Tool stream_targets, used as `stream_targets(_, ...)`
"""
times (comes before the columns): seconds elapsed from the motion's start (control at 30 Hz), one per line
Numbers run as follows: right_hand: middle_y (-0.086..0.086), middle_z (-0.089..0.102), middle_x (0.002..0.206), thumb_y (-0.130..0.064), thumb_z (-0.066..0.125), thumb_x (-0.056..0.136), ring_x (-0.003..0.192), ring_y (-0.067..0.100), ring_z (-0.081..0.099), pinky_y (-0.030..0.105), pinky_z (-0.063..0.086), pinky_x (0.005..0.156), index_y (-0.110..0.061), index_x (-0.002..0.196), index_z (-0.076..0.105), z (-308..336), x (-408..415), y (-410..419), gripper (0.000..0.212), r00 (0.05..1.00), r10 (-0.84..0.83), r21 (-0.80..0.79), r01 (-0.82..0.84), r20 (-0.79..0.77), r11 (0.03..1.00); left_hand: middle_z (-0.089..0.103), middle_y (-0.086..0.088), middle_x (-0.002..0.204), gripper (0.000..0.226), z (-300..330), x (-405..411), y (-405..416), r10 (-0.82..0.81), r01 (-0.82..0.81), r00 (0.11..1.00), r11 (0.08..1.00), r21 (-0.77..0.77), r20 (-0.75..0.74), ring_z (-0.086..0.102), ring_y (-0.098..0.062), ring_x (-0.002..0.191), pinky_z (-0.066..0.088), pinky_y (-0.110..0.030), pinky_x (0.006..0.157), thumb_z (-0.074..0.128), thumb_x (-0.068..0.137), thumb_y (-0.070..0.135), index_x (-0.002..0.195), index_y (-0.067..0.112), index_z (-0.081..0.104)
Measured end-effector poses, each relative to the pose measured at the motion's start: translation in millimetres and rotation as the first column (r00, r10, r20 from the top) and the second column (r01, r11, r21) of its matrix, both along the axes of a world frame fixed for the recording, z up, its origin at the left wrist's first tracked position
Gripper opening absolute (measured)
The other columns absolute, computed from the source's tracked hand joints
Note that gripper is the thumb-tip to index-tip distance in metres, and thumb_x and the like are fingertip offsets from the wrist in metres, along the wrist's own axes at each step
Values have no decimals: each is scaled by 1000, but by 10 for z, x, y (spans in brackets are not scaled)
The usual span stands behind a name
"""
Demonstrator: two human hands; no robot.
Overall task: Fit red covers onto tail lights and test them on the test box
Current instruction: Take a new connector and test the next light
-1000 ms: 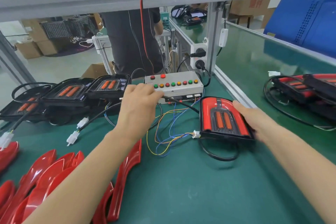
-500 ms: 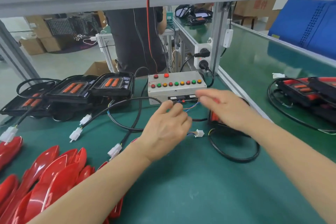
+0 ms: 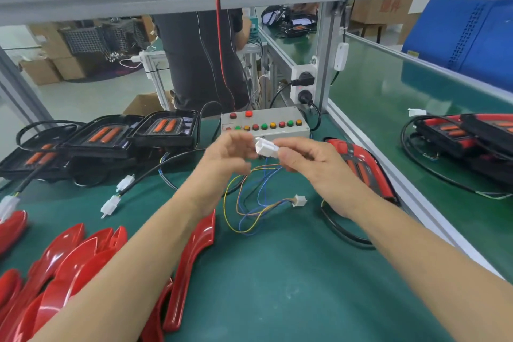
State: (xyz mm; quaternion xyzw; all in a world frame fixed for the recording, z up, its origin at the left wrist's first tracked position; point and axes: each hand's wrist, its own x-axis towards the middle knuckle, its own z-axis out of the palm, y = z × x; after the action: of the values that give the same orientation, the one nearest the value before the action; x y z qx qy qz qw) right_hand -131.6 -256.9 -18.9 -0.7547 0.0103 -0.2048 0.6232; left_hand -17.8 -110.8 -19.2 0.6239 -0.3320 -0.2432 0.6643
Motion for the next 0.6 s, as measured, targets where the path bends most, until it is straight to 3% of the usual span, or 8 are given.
stream_targets(0.07,-15,67,71,-10,55,96,71,-1,58,12,47,75,-25,97,68,-65,6,55,19,1000,-21,25,20,20,999,61,-4,91,33,-142,-86,-99,-82,-24,964,920,391,253,55,-17,84,48,-25,74,53,75,-13,93,14,57)
stream_targets(0.13,-12,65,67,-10,54,97,67,3,57,15,48,72,-23,96,66,-142,9,126,17,999,-38,27,37,16,999,61,-3,85,9,-321,-219,-233,-292,-44,864,767,640,410,54,-18,79,45,-29,72,61,81,8,87,14,58)
stream_targets(0.2,-12,63,68,-14,55,97,68,3,55,17,47,73,-27,96,64,-204,7,173,16,997,-73,22,72,12,997,63,-8,94,14,-434,-316,-360,-406,-149,720,701,697,562,57,-24,86,48,-33,76,59,86,20,96,10,61)
stream_targets(0.27,-13,61,72,-17,55,97,72,4,54,20,45,75,-32,97,64,-250,-13,180,18,995,-96,10,95,15,995,65,-13,100,15,-430,-329,-419,-309,-254,682,750,610,663,58,-30,94,48,-37,80,53,89,15,98,10,64)
stream_targets(0.33,-13,63,78,-18,54,98,76,2,56,18,45,78,-34,99,64,-268,-45,164,18,993,-114,-8,114,30,993,65,-9,81,18,-365,-250,-390,-102,-289,787,811,509,609,58,-28,81,44,-29,70,53,86,6,79,15,67)
stream_targets(0.43,-25,63,74,-20,53,98,71,-6,54,7,40,72,-31,99,65,-305,-67,154,16,987,-159,-43,160,30,986,52,1,55,25,-240,-52,-248,181,-297,933,876,381,312,44,-17,56,34,-24,55,55,79,-1,67,19,64)
stream_targets(0.53,-19,53,61,-25,54,97,59,-1,43,12,35,59,-30,93,66,-354,-35,182,14,971,-240,-56,239,-17,969,46,5,51,11,-170,90,-86,182,-187,982,962,200,41,34,-9,47,28,-19,48,60,84,2,78,7,67)
stream_targets(0.6,-14,51,61,-26,54,97,57,1,41,14,34,56,-29,88,66,-365,1,208,15,953,-299,-54,297,-54,954,46,3,53,11,-173,162,-23,142,-139,990,980,143,-10,35,-8,48,29,-15,48,61,85,3,79,7,68)
